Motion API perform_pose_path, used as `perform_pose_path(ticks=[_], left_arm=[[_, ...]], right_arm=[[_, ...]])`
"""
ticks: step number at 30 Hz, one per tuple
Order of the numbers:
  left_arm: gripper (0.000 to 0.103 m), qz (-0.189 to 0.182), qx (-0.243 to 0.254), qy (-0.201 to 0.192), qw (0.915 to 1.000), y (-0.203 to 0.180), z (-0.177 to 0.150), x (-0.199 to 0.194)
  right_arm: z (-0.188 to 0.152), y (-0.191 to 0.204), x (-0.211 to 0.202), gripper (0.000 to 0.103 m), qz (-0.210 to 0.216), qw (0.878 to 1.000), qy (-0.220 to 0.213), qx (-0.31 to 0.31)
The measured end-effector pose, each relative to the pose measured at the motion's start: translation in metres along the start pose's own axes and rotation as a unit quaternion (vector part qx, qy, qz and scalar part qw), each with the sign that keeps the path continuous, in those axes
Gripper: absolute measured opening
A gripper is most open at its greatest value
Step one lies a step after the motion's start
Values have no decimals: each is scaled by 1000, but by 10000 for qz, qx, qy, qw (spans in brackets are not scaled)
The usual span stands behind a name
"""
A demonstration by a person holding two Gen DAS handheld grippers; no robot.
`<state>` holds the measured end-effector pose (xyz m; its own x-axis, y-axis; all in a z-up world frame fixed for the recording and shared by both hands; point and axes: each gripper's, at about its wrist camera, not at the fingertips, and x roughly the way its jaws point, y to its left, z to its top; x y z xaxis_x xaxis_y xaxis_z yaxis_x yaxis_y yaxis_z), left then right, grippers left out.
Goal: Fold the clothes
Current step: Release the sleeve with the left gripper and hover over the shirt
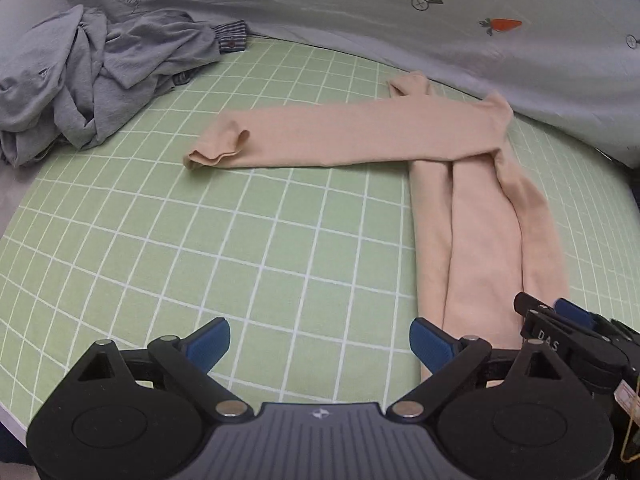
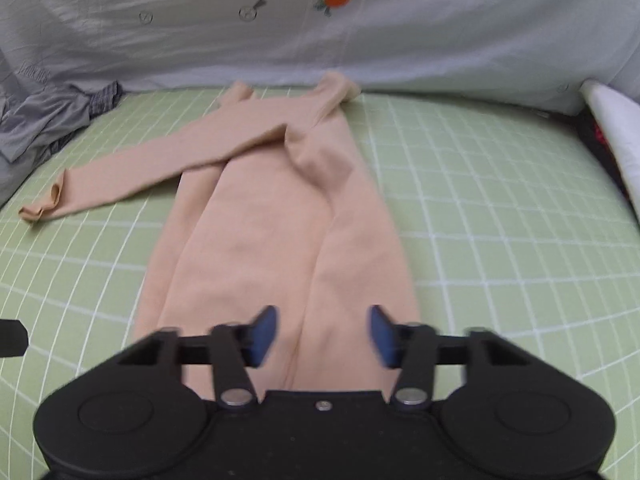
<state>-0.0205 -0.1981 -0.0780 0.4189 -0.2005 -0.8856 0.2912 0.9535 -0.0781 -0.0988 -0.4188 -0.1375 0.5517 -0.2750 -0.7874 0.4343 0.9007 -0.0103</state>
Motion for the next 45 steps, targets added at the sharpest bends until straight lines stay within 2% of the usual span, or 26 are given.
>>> perform_pose_path(ticks=[3,4,5,7,10,12,14,15,19,21,22,24,26,27,29,31,38,45], left_arm=[[96,33,50,-108,9999,5,-3,-7],[96,54,30,-136,9999,8,-3,-9],[96,74,9,-165,9998,10,-4,-11],[96,94,-66,-175,9998,15,-5,-13],[96,61,-165,-159,9997,20,-7,-14],[96,46,-171,-157,9997,21,-9,-15],[96,40,-166,-155,9997,21,-11,-15],[96,35,-166,-142,9998,21,-12,-15],[96,13,-160,-64,9999,21,-13,-13],[96,18,-140,-69,9999,22,-15,-14],[96,29,-149,-74,9999,23,-14,-14],[96,49,-190,-82,9998,27,-13,-15],[96,59,-308,-72,9995,33,-10,-12],[96,64,-363,-61,9993,36,-7,-10],[96,78,-471,-42,9989,41,-2,-6],[96,99,-570,-42,9983,47,6,-1],[96,242,-716,-74,9971,64,47,24],[96,373,-622,-157,9972,71,109,59]], right_arm=[[-10,-2,1,21,124,9998,-28,127],[-10,-3,0,8,144,9998,-50,152],[-10,-5,-3,3,173,9996,-81,184],[-10,-9,-9,3,232,9993,-151,253],[-8,-17,-37,2,414,9969,-520,433],[-8,-18,-59,2,583,9942,-810,398],[-9,-16,-72,2,718,9928,-920,288],[-10,-14,-70,2,775,9929,-851,285],[-23,-9,-28,3,937,9947,9,421],[-29,-11,-18,6,1134,9913,301,599],[-27,-11,-20,10,1153,9910,323,602],[-25,-14,-27,26,1132,9910,250,672],[-20,-17,-33,63,1019,9920,73,744],[-17,-18,-35,69,944,9926,-21,762],[-11,-21,-38,92,800,9940,-148,733],[-8,-21,-40,103,709,9950,-281,644],[2,-20,-33,103,562,9960,-388,569],[44,-27,6,103,209,9938,-359,1032]])
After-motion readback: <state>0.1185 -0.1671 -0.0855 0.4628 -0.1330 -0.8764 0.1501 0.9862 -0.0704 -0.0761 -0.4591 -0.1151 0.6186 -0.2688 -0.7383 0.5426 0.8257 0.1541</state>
